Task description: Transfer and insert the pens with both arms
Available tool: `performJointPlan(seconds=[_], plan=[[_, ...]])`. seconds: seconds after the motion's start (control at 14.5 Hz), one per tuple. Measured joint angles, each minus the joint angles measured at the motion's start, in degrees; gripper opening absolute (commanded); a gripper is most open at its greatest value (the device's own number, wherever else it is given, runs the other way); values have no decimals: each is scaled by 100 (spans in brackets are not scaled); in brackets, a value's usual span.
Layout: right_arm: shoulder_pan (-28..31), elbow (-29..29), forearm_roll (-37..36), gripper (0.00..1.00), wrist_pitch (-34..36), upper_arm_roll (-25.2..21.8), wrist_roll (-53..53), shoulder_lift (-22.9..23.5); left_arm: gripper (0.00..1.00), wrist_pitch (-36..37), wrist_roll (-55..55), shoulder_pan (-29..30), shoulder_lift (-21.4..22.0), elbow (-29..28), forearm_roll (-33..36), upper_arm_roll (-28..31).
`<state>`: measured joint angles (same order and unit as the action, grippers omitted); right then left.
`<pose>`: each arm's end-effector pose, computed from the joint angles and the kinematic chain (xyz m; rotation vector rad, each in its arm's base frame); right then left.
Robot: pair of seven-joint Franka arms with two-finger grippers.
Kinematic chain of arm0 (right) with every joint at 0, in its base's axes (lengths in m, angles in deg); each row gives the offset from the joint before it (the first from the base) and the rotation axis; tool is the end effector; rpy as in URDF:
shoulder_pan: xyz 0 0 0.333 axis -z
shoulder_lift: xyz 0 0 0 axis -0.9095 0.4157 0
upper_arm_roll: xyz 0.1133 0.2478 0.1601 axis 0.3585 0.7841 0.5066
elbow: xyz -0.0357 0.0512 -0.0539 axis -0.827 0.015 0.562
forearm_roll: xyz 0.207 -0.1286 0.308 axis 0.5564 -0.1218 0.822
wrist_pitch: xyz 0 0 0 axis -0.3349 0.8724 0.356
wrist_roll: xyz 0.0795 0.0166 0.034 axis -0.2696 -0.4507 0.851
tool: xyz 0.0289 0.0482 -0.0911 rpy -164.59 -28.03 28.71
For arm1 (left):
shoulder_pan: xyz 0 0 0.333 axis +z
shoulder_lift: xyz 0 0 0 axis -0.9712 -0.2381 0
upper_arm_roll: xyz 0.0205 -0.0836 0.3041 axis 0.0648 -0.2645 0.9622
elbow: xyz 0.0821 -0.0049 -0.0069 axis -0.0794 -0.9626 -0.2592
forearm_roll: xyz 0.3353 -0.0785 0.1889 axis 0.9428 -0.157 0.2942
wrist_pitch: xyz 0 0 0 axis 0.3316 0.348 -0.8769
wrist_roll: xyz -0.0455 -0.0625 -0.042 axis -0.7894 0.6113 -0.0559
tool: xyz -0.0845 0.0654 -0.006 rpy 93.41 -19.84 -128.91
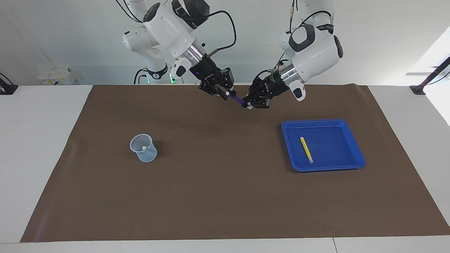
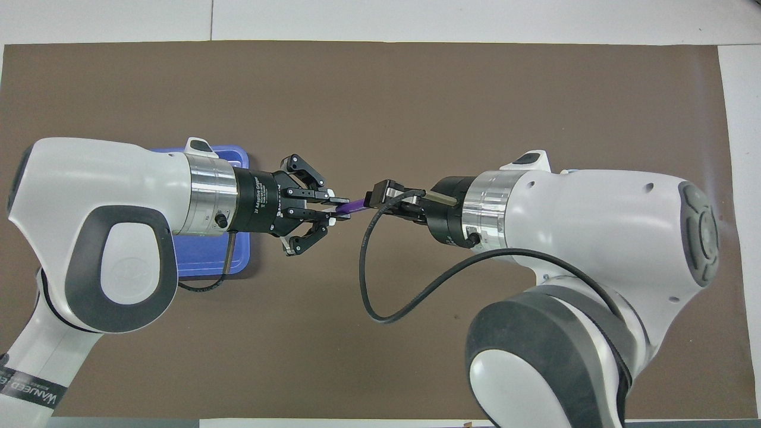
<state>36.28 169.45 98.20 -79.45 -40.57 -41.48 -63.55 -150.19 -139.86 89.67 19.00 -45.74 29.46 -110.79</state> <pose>0.4987 0.2933 0.5669 -2.4115 0.3299 -0.1478 0.4936 -0.2834 0.5193 1.7627 1.7506 -0.7929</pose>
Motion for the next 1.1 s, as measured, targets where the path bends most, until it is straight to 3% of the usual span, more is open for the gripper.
performJointPlan(seconds=[0.21,0.28,0.34,0.76,0.9,1.1], plan=[[-4,-27,15,0,-2,13,0,4,0,-12,-6,-6,0,-18,-31,-2],[-3,-30,16,0,-2,11,0,8,31,-16,-6,-6,0,-20,-42,0],[-3,-32,17,0,-2,11,0,9,98,-21,-5,-7,0,-20,-45,0],[76,-53,-31,0,236,-30,21,35,100,-86,-6,-9,110,-15,-45,5],[310,-298,-404,0,832,-42,192,46,100,-91,-6,-8,112,-16,-45,13],[1049,-1176,-908,0,2256,-76,888,219,100,-94,44,38,113,-16,-45,43]])
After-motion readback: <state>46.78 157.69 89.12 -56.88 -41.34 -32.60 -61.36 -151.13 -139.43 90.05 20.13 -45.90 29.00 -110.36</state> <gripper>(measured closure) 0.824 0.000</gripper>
